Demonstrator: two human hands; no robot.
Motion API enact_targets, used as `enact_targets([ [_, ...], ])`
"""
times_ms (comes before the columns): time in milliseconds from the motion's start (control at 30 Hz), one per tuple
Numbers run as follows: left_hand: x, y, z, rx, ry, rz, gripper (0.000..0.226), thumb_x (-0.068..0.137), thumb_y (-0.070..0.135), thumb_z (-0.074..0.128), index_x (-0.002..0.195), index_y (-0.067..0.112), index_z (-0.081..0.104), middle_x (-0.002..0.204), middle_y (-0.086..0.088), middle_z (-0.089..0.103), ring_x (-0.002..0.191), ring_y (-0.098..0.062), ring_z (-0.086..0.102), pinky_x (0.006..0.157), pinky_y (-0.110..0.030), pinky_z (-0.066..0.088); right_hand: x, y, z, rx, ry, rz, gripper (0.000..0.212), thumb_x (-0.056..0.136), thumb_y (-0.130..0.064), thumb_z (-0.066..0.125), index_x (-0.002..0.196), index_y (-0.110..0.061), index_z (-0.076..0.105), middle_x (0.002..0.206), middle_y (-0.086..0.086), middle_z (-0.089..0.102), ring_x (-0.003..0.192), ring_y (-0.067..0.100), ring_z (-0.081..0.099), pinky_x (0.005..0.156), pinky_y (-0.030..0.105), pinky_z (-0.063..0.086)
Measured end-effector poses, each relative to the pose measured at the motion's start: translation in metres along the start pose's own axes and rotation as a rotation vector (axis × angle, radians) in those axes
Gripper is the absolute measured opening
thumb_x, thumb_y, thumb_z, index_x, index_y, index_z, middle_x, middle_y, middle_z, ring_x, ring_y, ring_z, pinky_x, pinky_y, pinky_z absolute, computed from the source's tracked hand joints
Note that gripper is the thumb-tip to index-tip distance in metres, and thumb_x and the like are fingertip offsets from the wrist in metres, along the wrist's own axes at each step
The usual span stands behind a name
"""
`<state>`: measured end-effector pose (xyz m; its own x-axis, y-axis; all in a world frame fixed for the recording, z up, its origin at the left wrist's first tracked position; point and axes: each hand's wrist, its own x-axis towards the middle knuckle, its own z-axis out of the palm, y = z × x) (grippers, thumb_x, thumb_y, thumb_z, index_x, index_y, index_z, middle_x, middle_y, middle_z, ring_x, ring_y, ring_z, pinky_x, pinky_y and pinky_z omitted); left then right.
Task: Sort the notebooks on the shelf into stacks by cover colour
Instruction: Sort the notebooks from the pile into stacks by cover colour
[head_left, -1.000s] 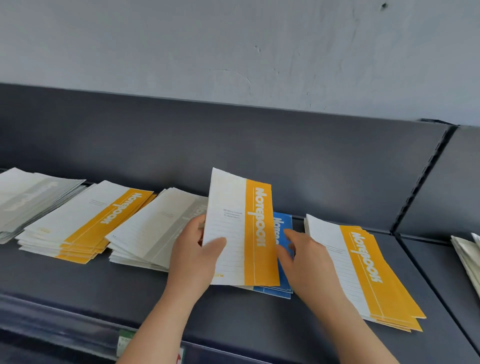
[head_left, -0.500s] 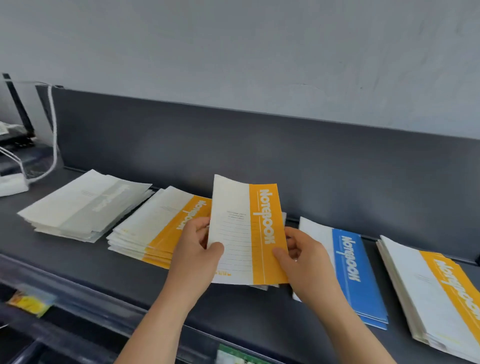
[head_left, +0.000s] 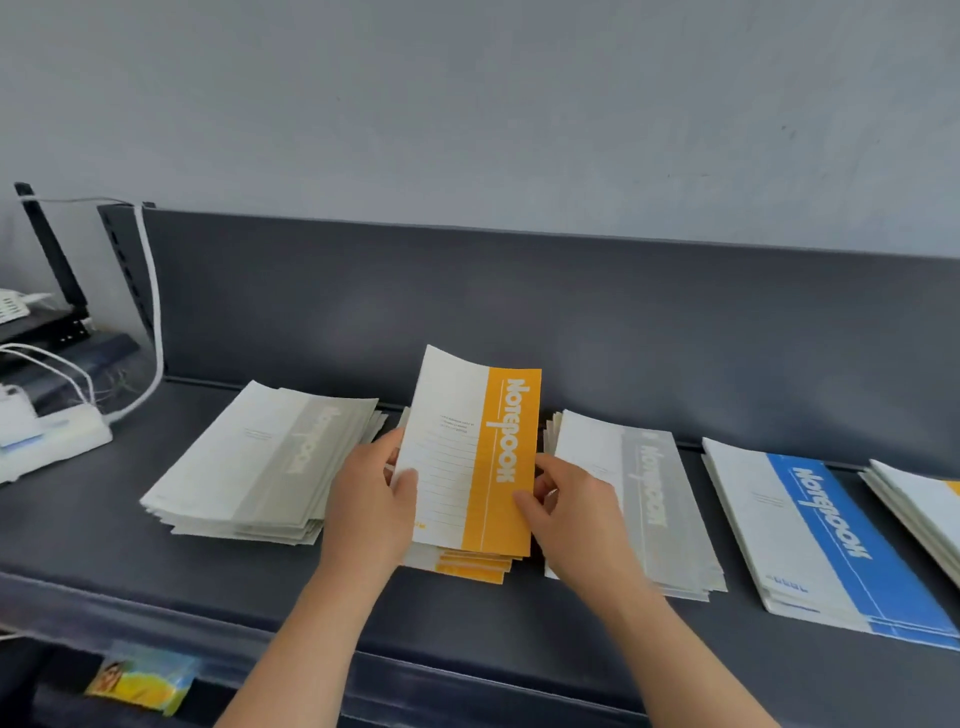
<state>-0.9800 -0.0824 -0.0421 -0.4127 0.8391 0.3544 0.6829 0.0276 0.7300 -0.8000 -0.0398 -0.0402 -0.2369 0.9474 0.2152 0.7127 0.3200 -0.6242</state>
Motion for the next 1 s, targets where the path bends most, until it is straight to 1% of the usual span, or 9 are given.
enact_targets([
  [100,0.004,-0.008,-0.002,0.054,0.012,0.024,0.038,0.092,0.007,0.052,0.122,0.029,0.060,0.098,0.006,0.059,0.082,-0.007,0.055,0.059,-0.011,0.040,0.001,-0.006,0.005,-0.080,-0.011,-0.008,0.014,0.092,-0.038,0.053,0.097,-0.025,0.058,0.082,-0.010,0.060,0.078,0.012,0.059,0.088,0.035,0.049],
  [267,0.007,-0.021,0.004,0.123,-0.010,0.018,0.030,0.093,0.010,0.053,0.120,0.022,0.060,0.105,0.002,0.061,0.093,-0.011,0.056,0.070,-0.017,0.049,0.005,-0.008,0.006,-0.185,-0.056,0.002,0.019,0.091,-0.037,0.052,0.084,-0.021,0.058,0.079,-0.005,0.062,0.075,0.012,0.059,0.082,0.029,0.049],
  [367,0.007,-0.024,0.006,0.171,-0.008,0.002,0.026,0.093,0.010,0.053,0.118,0.015,0.061,0.106,-0.003,0.059,0.093,-0.012,0.050,0.070,-0.018,0.041,0.004,-0.008,0.008,-0.244,-0.076,-0.014,0.022,0.092,-0.038,0.051,0.096,-0.022,0.065,0.092,-0.004,0.066,0.084,0.014,0.061,0.091,0.029,0.047],
  [467,0.005,-0.026,0.006,0.206,-0.008,-0.004,0.026,0.094,0.011,0.053,0.119,0.011,0.060,0.115,-0.005,0.057,0.099,-0.014,0.045,0.078,-0.021,0.037,0.003,-0.006,0.009,-0.253,-0.070,-0.023,0.026,0.092,-0.039,0.052,0.106,-0.022,0.066,0.103,-0.004,0.066,0.090,0.012,0.060,0.093,0.027,0.045],
  [633,-0.003,-0.014,0.000,0.265,0.005,0.041,0.035,0.097,0.022,0.047,0.130,0.014,0.053,0.130,-0.002,0.053,0.117,-0.019,0.044,0.094,-0.030,0.042,-0.002,-0.006,0.000,-0.100,0.015,-0.035,0.025,0.092,-0.034,0.055,0.112,-0.025,0.065,0.106,-0.008,0.064,0.077,0.004,0.054,0.070,0.009,0.038],
  [700,-0.008,-0.001,-0.002,0.233,0.003,0.090,0.037,0.097,0.027,0.046,0.130,0.015,0.054,0.130,-0.002,0.055,0.119,-0.019,0.045,0.096,-0.031,0.043,-0.008,-0.003,-0.007,-0.076,0.092,-0.055,0.024,0.091,-0.032,0.056,0.112,-0.025,0.066,0.105,-0.009,0.064,0.078,0.004,0.055,0.067,0.006,0.036],
  [767,-0.015,0.015,0.000,0.197,-0.013,0.152,0.036,0.096,0.029,0.047,0.128,0.016,0.058,0.128,0.000,0.058,0.119,-0.018,0.048,0.095,-0.030,0.042,-0.017,0.002,-0.016,-0.105,0.153,-0.070,0.027,0.092,-0.032,0.055,0.116,-0.024,0.064,0.111,-0.009,0.064,0.085,0.005,0.057,0.071,0.006,0.036],
  [867,-0.027,0.036,0.009,0.160,-0.021,0.245,0.030,0.093,0.027,0.054,0.118,0.015,0.065,0.118,-0.001,0.065,0.110,-0.020,0.056,0.088,-0.027,0.042,-0.034,0.016,-0.034,-0.186,0.198,-0.053,0.032,0.094,-0.033,0.051,0.123,-0.024,0.060,0.127,-0.010,0.058,0.108,0.008,0.057,0.087,0.012,0.036],
  [1000,-0.045,0.064,0.032,0.146,-0.081,0.350,0.026,0.091,0.024,0.058,0.113,0.016,0.068,0.110,0.001,0.068,0.102,-0.020,0.060,0.083,-0.024,0.038,-0.058,0.040,-0.060,-0.251,0.229,0.022,0.036,0.094,-0.037,0.048,0.129,-0.026,0.055,0.134,-0.013,0.053,0.118,0.007,0.053,0.088,0.009,0.028],
])
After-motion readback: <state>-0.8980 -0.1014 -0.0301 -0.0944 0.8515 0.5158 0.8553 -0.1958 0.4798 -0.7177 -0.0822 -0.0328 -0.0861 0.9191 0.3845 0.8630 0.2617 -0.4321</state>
